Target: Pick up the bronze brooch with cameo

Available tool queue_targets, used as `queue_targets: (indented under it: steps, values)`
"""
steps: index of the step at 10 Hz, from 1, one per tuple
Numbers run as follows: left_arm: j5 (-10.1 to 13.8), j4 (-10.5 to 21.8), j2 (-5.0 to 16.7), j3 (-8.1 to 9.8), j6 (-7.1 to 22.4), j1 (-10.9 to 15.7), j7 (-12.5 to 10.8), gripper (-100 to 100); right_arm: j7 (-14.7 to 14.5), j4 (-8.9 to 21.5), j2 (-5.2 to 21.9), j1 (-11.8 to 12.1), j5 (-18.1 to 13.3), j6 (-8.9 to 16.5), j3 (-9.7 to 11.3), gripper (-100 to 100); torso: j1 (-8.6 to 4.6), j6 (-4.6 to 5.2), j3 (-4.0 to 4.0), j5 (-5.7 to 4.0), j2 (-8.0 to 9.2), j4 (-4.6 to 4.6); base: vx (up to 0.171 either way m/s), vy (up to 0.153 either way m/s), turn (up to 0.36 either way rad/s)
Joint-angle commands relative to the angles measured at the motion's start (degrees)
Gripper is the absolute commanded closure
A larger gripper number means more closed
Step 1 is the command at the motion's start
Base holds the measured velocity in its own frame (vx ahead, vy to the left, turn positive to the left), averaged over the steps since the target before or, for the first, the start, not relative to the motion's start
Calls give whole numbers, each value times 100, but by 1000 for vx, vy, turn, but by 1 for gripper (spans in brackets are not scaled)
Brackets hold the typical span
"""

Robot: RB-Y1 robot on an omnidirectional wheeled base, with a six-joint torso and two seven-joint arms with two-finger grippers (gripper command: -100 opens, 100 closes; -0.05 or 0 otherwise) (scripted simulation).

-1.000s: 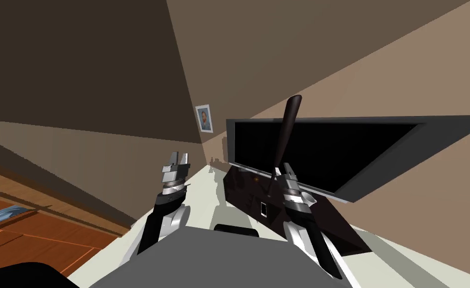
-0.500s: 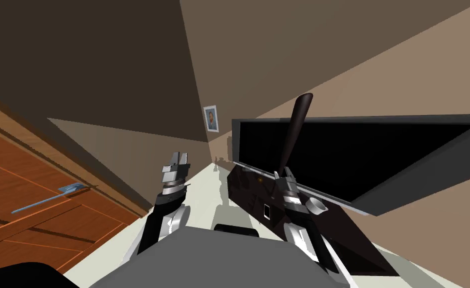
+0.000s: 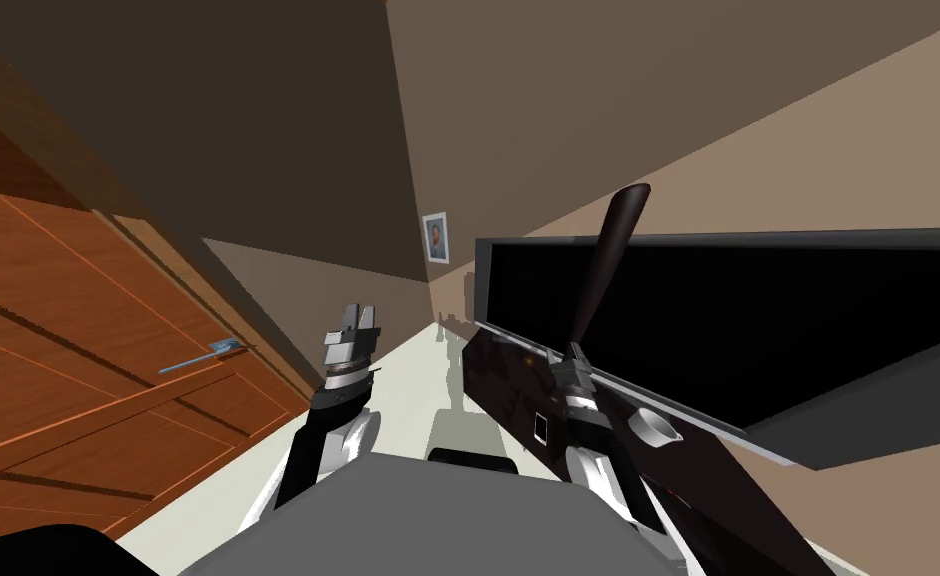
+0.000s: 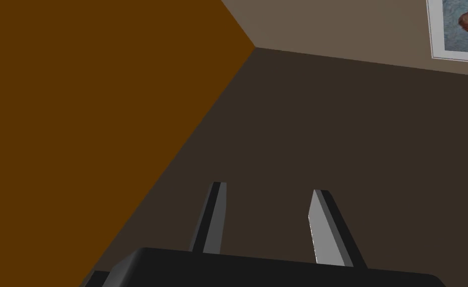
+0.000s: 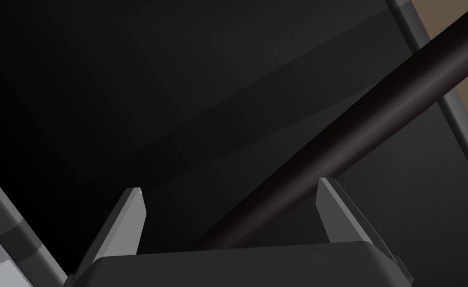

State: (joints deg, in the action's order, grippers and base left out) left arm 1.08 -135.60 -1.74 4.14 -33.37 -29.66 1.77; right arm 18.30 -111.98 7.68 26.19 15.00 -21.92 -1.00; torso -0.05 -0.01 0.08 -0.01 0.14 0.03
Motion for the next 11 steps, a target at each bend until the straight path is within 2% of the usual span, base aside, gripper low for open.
queue_targets:
  steps: [1,3,4,6,7,9,10,11]
  values:
    - [0,0,0,0,0,0,0,0,134,88,34,-5,174,12,-27,-100,0,0,0,0,0,0,-37,-9,78]
    - [0,0,0,0,0,0,0,0,481,460,59,-79,570,14,-59,-100,-2,1,0,0,-1,0,-45,-9,215]
    - [0,0,0,0,0,0,0,0,481,469,59,-79,628,14,-59,-100,-4,1,2,0,3,1,-35,-14,93]
    - [0,0,0,0,0,0,0,0,834,861,73,-168,1019,15,-85,-100,-5,1,-2,-1,-4,-1,-34,-13,224]
    - [0,0,0,0,0,0,0,0,834,870,73,-168,1094,15,-85,-100,-5,1,-1,-1,-2,0,-30,-17,83]
    - [0,0,0,0,0,-1,0,0,1189,1294,78,-278,1478,12,-105,-100,-8,2,-3,-1,-5,-1,-31,-23,192]
    - [0,0,0,1,0,-1,0,0,1189,1294,78,-278,1564,12,-105,-100,-11,2,-3,-2,-5,-1,-28,-25,95]
    - [0,0,0,1,0,-1,0,0,1365,1517,77,-342,1782,8,-113,-100,-10,5,-3,-2,-5,-1,-26,-23,200]
